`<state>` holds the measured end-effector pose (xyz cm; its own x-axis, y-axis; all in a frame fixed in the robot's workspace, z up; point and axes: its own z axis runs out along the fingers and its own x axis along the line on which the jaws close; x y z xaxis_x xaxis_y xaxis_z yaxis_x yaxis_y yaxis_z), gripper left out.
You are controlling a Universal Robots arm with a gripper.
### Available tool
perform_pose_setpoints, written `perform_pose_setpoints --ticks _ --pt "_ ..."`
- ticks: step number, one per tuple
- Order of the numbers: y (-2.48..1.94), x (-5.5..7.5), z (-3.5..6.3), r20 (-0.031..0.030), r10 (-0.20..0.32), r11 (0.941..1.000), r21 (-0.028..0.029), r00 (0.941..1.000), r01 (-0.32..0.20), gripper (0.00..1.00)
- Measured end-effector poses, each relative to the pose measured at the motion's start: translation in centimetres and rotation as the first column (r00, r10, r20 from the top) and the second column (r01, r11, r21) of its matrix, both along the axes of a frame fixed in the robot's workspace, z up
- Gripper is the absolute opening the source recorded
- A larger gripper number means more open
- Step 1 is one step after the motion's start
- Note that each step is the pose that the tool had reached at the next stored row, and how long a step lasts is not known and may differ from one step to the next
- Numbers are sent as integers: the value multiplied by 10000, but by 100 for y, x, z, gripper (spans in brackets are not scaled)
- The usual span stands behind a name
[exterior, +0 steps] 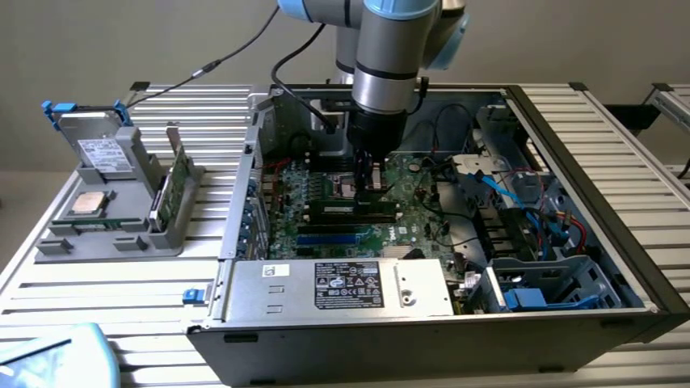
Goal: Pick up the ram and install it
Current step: 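Insert the ram into the slot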
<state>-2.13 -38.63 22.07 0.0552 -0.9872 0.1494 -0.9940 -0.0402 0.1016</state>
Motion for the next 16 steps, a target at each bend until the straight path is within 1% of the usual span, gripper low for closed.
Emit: perform_pose_setpoints --ticks 6,10,12,16 --pt "1 0 -13 1 0 10000 -4 10000 0 14" --pt "24 0 -14 1 -1 10000 -6 10000 1 14" --pt "34 1 -15 1 0 10000 -14 10000 0 14" --pt "34 0 -24 0 0 10000 -42 10000 0 14"
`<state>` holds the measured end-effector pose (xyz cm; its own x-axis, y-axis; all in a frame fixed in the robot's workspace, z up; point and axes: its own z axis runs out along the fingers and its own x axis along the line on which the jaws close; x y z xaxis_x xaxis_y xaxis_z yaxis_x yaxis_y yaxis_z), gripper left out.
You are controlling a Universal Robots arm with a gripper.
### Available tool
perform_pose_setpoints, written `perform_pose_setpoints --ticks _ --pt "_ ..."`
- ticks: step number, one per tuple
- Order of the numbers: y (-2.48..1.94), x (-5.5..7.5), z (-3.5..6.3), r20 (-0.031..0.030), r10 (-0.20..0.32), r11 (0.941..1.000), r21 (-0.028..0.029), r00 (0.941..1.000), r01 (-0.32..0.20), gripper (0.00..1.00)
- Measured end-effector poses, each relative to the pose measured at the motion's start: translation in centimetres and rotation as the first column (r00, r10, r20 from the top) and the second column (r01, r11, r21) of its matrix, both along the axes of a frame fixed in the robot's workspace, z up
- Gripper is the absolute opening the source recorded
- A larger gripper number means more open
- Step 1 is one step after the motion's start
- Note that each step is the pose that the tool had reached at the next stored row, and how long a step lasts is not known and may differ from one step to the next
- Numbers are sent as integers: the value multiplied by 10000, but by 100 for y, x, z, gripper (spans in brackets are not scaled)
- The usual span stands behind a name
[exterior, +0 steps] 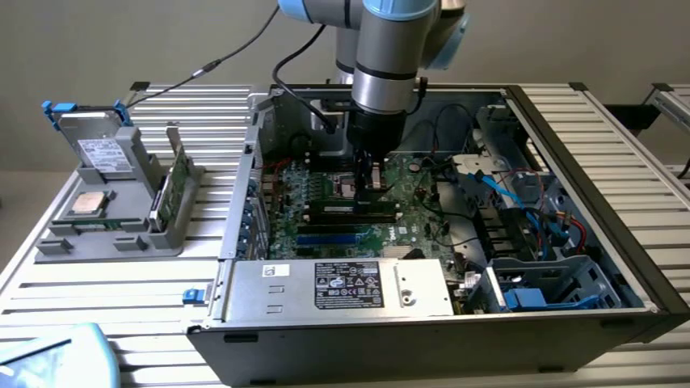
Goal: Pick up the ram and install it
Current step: 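Insert the ram into the slot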
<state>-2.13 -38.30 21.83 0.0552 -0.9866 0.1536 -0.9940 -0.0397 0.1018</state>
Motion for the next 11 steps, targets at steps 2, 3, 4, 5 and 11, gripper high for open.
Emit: perform_pose_setpoints --ticks 2,3,4,5,11 --pt "0 0 -4 0 1 10000 -5 10000 -1 14" --pt "0 0 -6 0 0 10000 -6 10000 0 14" --pt "0 0 -12 0 0 10000 -10 10000 0 14" --pt "0 0 -16 1 0 10000 -11 10000 0 14" --pt "0 5 -19 1 0 10000 -10 10000 0 14"
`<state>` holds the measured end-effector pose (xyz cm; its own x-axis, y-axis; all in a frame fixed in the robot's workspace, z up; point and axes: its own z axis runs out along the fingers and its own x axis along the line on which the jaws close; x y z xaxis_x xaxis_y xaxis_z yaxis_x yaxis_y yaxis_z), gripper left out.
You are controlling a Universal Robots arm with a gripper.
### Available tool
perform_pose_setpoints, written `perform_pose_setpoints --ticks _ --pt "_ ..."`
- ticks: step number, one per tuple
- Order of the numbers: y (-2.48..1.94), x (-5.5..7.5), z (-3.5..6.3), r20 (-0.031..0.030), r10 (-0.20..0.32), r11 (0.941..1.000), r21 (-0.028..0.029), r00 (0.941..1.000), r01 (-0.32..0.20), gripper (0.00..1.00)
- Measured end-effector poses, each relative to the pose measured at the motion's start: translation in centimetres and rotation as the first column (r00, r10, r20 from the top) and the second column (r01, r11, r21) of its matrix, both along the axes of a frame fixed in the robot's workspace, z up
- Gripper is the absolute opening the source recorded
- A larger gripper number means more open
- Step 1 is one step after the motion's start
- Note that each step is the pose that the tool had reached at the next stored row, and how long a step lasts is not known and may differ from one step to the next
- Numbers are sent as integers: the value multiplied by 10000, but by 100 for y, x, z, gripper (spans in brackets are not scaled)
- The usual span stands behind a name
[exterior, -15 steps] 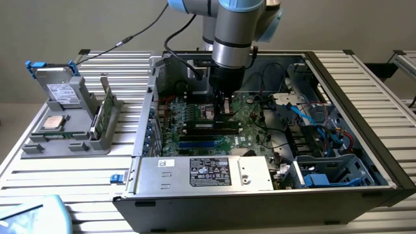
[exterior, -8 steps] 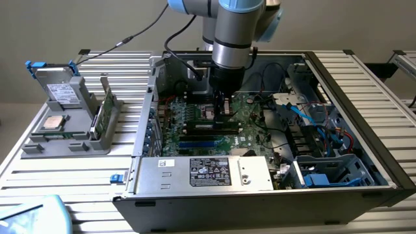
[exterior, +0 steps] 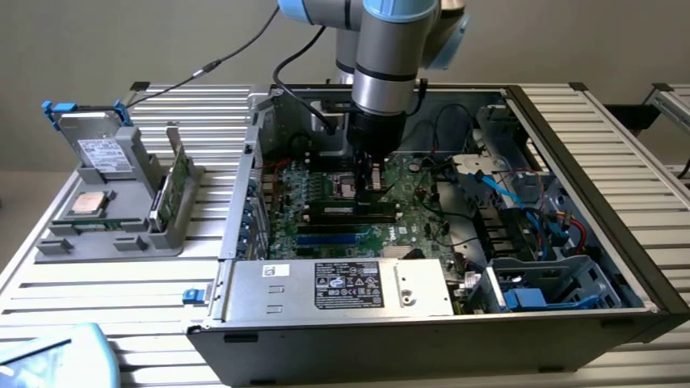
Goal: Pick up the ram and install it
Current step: 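Insert the ram into the slot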
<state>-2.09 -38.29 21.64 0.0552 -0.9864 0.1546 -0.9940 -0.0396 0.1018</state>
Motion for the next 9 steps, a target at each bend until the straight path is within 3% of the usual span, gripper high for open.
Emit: perform_pose_setpoints --ticks 9 --pt "-1 -4 -34 11 0 10000 -4 10000 0 14"
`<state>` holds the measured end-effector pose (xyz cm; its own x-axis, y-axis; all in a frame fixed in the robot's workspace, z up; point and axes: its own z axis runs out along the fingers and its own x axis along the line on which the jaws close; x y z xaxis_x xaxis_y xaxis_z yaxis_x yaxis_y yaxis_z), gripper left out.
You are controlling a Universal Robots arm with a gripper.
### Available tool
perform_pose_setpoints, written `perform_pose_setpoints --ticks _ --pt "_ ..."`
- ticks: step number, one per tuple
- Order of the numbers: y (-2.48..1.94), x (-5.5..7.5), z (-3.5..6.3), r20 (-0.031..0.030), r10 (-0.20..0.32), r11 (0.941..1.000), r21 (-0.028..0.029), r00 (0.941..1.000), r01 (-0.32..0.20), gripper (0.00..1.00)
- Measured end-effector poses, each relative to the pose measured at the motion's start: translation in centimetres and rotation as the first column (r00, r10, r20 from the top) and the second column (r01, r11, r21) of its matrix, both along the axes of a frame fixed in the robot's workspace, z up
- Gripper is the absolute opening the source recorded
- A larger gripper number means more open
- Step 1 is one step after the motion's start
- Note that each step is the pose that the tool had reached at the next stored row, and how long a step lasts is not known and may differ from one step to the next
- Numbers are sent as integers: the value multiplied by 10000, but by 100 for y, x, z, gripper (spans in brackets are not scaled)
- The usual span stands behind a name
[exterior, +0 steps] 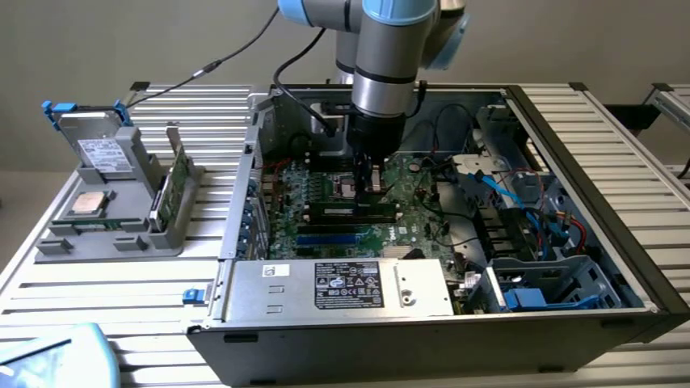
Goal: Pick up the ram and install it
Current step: 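Insert the ram into the slot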
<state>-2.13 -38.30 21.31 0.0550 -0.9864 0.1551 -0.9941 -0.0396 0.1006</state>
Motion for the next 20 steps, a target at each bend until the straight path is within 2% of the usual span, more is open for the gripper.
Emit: perform_pose_setpoints --ticks 5,14,20 --pt "3 -1 -8 2 1 10000 3 10000 -1 14" --pt "34 -1 -3 0 1 10000 -1 10000 -1 14" --pt "39 -1 -2 -19 66 9999 -75 10000 -67 14"
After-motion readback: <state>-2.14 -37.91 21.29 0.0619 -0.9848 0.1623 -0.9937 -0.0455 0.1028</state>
